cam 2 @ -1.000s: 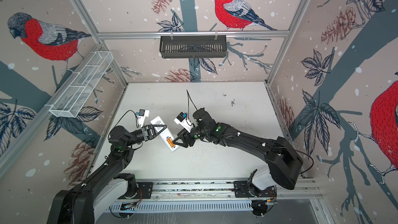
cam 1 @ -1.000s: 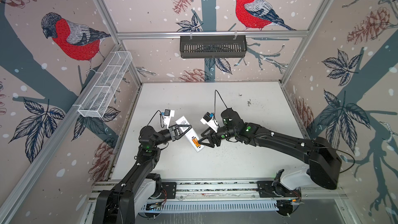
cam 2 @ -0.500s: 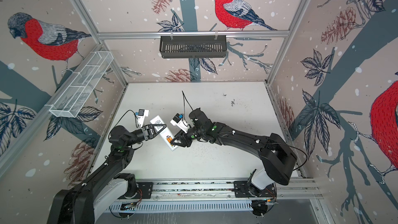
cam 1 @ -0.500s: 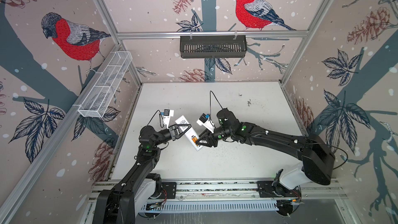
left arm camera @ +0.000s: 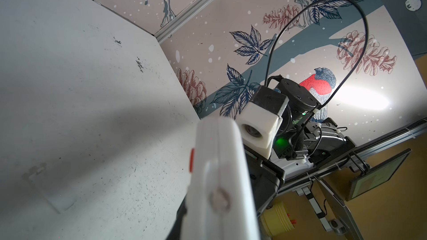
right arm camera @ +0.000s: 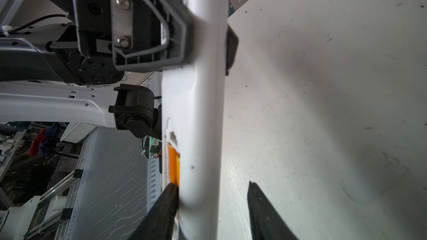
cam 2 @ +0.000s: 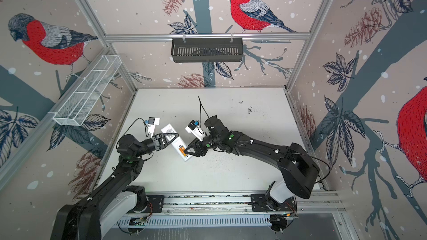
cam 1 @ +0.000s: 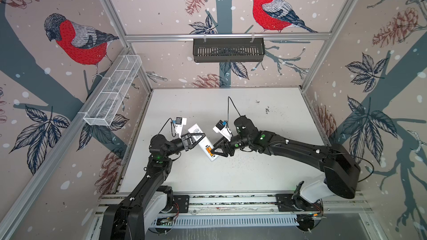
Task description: Load the batteries into the remote control
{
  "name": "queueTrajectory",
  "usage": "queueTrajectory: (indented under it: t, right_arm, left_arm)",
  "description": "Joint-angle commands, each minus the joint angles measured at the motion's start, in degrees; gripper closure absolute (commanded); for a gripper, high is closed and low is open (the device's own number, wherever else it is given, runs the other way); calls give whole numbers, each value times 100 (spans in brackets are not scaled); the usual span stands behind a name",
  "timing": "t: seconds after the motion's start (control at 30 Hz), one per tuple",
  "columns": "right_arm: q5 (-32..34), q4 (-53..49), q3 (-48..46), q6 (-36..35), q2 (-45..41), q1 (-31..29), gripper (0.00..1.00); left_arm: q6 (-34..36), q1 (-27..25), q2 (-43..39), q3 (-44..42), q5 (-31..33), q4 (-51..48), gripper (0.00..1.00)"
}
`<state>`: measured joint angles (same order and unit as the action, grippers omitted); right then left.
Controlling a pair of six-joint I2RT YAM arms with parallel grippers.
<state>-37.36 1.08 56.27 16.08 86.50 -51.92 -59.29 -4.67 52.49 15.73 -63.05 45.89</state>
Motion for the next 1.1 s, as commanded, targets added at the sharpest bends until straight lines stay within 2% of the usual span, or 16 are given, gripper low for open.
queueTrajectory:
  t: [0.0, 0.07, 0.13, 0.27, 0.37, 0.5, 0.67, 0.87, 1.07]
  right_arm:
    - [353, -51, -52, -19, -99, 111, 43]
    - [489, -98, -78, 47, -104, 222, 40]
    - [721, -84, -131, 150, -69, 313, 40]
    - [1903, -466, 90, 426, 298, 324, 38]
    - [2742, -1080, 575, 554, 856, 187, 38]
    - [3446, -1557, 1152, 680, 1477, -24, 37]
    - [4063, -2191, 1879, 954, 2262, -165, 37]
    - [4512, -2711, 2541, 1093, 2919, -367, 36]
    - [4535, -2804, 2877, 1170, 3313, -406, 37]
  left_arm:
    - [869, 9, -197, 276, 304, -1179, 100]
    - [1936, 17, -368, 646, 1136, -2837, 100]
    - [2560, 18, -461, 933, 2032, -3938, 100]
    - [2889, 47, -712, 1080, 3149, -4648, 100]
    - [2979, 62, -937, 1112, 3599, -4871, 100]
    - [2994, 71, -1119, 1117, 3796, -4949, 100]
    - [2955, 77, -1151, 1084, 3661, -4865, 100]
    - [2879, 89, -1179, 963, 3455, -4615, 100]
    - [2867, 98, -1236, 948, 3408, -4589, 100]
